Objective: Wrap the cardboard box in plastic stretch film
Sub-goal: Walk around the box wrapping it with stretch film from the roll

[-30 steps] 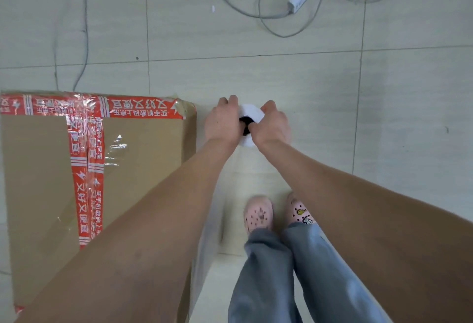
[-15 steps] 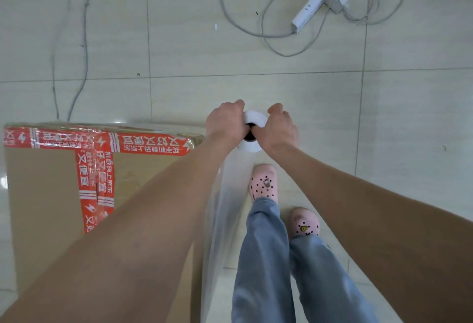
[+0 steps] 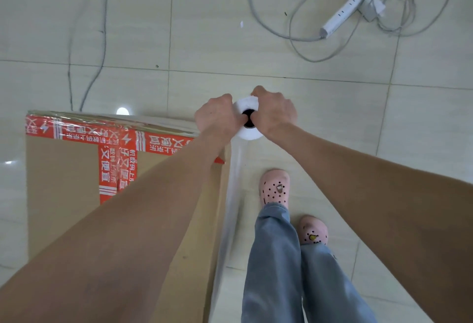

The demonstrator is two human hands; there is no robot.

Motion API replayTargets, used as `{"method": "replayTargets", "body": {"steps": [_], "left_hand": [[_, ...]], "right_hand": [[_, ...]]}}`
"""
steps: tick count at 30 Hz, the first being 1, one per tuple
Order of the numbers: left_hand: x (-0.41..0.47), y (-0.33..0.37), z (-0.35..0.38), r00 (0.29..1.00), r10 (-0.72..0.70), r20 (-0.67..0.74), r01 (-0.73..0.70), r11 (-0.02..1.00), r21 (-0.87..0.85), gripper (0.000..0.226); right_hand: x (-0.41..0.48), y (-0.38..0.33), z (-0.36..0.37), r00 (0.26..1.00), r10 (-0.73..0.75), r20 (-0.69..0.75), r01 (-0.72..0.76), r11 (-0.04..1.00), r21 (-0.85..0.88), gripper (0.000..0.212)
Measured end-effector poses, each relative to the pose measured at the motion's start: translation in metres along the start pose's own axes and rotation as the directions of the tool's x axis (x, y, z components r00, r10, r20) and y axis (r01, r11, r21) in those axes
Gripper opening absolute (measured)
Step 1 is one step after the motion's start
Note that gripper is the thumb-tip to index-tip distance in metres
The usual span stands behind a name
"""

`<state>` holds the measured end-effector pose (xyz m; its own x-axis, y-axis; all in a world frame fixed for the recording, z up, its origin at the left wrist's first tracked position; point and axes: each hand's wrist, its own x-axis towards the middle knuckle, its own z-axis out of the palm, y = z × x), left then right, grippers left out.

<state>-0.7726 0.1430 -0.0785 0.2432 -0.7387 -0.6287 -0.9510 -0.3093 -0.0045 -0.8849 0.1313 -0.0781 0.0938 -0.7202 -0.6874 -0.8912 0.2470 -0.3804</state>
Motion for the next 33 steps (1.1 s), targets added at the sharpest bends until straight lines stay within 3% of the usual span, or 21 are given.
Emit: {"method": "replayTargets", "body": {"steps": [3,7,10,12,14,17,21,23,26,29,33], "left_hand": [[0.008,-0.016,-0.004,0.998,-0.055,0.008,0.055,0.998,-0.034,0.029],[0.014,-0.021,-0.006,0.999,-0.012,-0.050,0.011,0.999,-0.034,0.028],[0.021,-0.018,-0.008,0.992,0.103,-0.069,-0.104,0.995,-0.004,0.034],[0.028,-0.016,-0.009,0.981,0.184,-0.064,-0.185,0.983,-0.011,0.041],[0.035,-0.016,-0.009,0.960,0.276,-0.045,-0.276,0.961,-0.008,0.047],[0.043,-0.023,-0.013,0.954,0.299,-0.018,-0.298,0.954,0.027,0.041],[0.048,-0.040,-0.018,0.997,0.073,-0.022,-0.075,0.994,-0.078,0.024],[0.051,-0.048,-0.022,0.997,-0.060,0.050,0.068,0.982,-0.178,0.020],[0.056,-0.056,-0.025,0.978,-0.150,0.145,0.187,0.941,-0.283,0.023],[0.059,-0.057,-0.025,0.982,-0.140,0.123,0.168,0.950,-0.263,0.026],[0.065,-0.053,-0.026,0.999,-0.044,0.013,0.045,0.975,-0.220,0.022]], "right_hand": [[0.007,-0.017,0.004,0.998,-0.047,-0.034,0.046,0.998,-0.034,0.038],[0.005,-0.019,0.023,0.994,0.089,-0.066,-0.071,0.969,0.239,0.045],[-0.001,-0.016,0.034,0.958,0.268,0.099,-0.282,0.836,0.471,0.062],[0.000,-0.017,0.039,0.947,0.291,0.137,-0.319,0.790,0.525,0.055],[0.005,-0.021,0.038,0.966,0.247,0.071,-0.251,0.846,0.471,0.044],[0.015,-0.031,0.027,0.992,0.125,0.018,-0.126,0.953,0.274,0.046],[0.025,-0.050,0.015,0.997,-0.080,-0.002,0.080,0.997,0.002,0.046],[0.028,-0.060,0.014,0.999,-0.046,0.005,0.046,0.999,0.000,0.048],[0.032,-0.069,0.012,0.992,0.097,0.079,-0.103,0.991,0.083,0.046],[0.041,-0.077,0.010,0.994,0.097,0.052,-0.103,0.986,0.129,0.046],[0.051,-0.086,0.004,0.999,0.008,0.049,-0.011,0.998,0.063,0.049]]}}
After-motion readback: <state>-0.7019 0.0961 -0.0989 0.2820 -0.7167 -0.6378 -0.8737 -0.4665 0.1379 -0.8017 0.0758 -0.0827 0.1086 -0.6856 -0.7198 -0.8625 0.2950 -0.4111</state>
